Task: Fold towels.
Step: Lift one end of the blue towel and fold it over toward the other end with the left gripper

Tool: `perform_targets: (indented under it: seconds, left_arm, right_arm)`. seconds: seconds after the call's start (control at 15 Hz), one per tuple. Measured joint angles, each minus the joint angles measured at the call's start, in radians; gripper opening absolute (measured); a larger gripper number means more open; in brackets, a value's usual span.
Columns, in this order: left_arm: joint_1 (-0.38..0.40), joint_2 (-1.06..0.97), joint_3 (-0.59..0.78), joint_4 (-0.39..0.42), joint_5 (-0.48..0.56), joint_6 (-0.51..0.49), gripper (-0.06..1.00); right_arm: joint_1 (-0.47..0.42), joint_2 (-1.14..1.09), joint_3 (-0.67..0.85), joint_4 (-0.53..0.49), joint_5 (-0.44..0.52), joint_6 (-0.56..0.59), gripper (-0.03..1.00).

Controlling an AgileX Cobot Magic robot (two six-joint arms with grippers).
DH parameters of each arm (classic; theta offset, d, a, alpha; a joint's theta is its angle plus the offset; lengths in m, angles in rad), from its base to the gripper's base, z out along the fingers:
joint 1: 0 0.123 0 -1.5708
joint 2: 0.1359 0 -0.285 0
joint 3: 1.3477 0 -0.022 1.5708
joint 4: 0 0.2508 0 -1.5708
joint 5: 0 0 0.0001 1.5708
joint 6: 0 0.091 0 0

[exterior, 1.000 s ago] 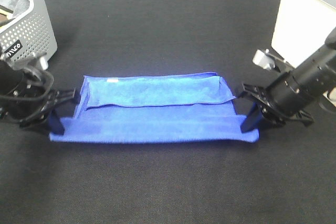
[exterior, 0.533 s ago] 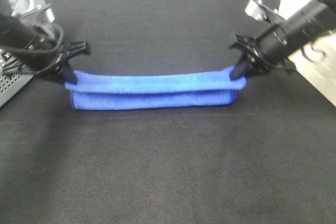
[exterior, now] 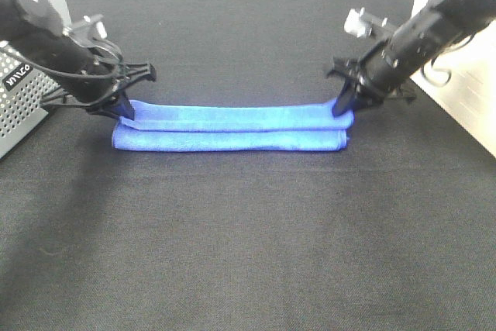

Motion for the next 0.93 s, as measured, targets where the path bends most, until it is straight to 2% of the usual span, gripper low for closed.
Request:
perform_targets:
  seconds: [0.07,0.13,0.2,0.27,0.33,0.67,0.8,0.93]
  left_arm:
    - [0.000,0.003,0.000,0.000,0.000,0.004,0.22]
    - [0.000,0.004,0.000,0.003,0.000,0.019,0.46]
    - [0.000,0.001,-0.001,0.011,0.000,0.028,0.64]
    - [0.000,-0.005,-0.001,0.019,0.000,0.028,0.74]
    - [0.000,-0.016,-0.003,0.035,0.001,0.022,0.79]
    - [0.013,-0.009,-0.008,0.061,0.024,-0.010,0.81]
    - [0.017,0.026,-0.009,0.044,0.025,-0.010,0.81]
    - [0.017,0.067,-0.029,-0.010,0.032,0.019,0.80]
  right_arm:
    - [0.000,0.000,0.000,-0.001,0.009,0.000,0.21]
    - [0.000,0.000,0.000,-0.004,0.015,0.003,0.39]
    - [0.000,0.000,-0.001,-0.007,0.020,0.020,0.65]
    - [0.000,-0.004,-0.008,-0.007,0.036,0.024,0.75]
    - [0.000,-0.016,-0.010,-0.007,0.048,0.026,0.79]
    - [-0.001,-0.049,-0.012,-0.042,0.094,0.068,0.82]
    - [-0.001,-0.049,-0.012,-0.054,0.096,0.069,0.82]
    - [-0.001,-0.049,-0.012,-0.057,0.096,0.069,0.82]
